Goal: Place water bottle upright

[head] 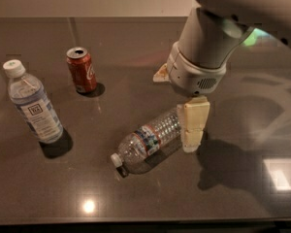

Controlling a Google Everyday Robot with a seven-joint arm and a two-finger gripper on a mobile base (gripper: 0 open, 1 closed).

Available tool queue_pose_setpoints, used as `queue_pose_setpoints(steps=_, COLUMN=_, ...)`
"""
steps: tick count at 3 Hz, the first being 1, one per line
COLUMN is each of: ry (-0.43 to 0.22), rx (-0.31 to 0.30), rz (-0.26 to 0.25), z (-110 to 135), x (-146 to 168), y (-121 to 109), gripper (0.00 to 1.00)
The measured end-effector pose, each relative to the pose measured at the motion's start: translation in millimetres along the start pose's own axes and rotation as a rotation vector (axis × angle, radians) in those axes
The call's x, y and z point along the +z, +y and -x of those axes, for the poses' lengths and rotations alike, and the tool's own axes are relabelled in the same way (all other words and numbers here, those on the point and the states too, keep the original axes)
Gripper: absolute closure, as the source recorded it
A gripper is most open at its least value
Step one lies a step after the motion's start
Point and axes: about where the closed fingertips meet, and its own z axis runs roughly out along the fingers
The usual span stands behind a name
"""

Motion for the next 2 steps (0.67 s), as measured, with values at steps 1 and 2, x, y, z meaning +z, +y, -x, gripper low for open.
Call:
queue_pose_setpoints(steps=1, ry=0.019, rx=-0.060, rz=0.036, z=14.3, x=21.0, y=0.2, gripper=0.00)
queue_pose_setpoints(steps=2, ry=0.048, rx=-0.099, rz=0.053, z=21.0, x=36.7, y=1.6, gripper=0.00)
